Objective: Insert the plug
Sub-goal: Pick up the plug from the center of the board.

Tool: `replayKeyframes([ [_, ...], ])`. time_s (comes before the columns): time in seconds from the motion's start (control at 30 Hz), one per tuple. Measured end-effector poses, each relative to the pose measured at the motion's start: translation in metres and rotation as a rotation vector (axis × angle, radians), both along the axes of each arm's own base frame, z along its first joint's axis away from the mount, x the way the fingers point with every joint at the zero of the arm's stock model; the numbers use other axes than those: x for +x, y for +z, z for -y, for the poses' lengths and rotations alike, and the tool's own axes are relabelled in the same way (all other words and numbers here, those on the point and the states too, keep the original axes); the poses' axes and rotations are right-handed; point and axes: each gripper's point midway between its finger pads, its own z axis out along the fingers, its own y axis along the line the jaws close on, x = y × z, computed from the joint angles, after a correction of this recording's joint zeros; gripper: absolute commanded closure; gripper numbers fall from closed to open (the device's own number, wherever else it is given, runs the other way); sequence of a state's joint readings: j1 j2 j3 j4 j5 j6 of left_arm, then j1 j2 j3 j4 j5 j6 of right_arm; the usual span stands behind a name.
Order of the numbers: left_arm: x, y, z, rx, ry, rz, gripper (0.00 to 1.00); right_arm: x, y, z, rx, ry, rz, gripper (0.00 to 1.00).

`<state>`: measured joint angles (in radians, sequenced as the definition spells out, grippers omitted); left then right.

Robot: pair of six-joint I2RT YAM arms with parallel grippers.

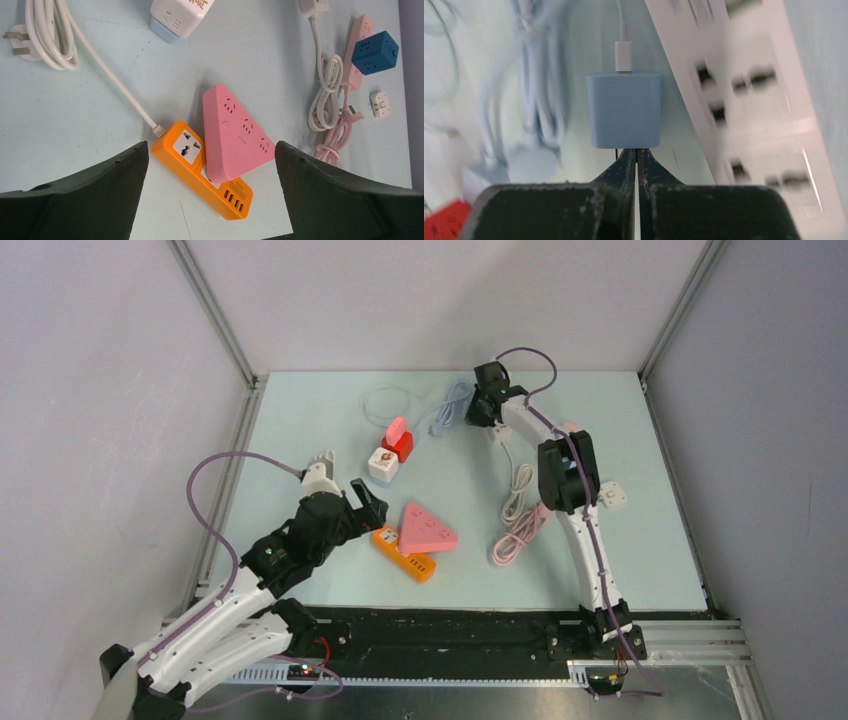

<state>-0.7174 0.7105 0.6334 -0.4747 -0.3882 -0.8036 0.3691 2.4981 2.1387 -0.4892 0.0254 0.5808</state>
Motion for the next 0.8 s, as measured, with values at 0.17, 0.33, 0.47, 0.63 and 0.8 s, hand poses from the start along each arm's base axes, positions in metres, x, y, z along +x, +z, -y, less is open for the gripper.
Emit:
replayKeyframes([
  [0.17,-0.001,0.005,-0.001,-0.012,-0.001,0.018,0.0,-0.063,0.005,0.009,0.023,0.07,-0.075,1.0],
  [0.33,-0.001,0.008,-0.001,-0.006,-0.008,0.026,0.0,-0.117,0.03,0.011,0.074,0.127,-0.08,1.0],
  [0.47,0.004,0.015,0.006,-0.007,-0.033,0.036,0.0,-0.154,0.061,0.004,0.125,0.173,-0.033,1.0],
  [0.63,0.018,0.028,0.022,-0.035,-0.068,0.044,0.0,-0.191,0.085,-0.006,0.189,0.212,0.016,1.0],
  [0.8,0.034,0.031,0.034,-0.109,-0.088,0.009,0.0,-0.228,0.09,-0.004,0.221,0.223,0.003,1.0],
])
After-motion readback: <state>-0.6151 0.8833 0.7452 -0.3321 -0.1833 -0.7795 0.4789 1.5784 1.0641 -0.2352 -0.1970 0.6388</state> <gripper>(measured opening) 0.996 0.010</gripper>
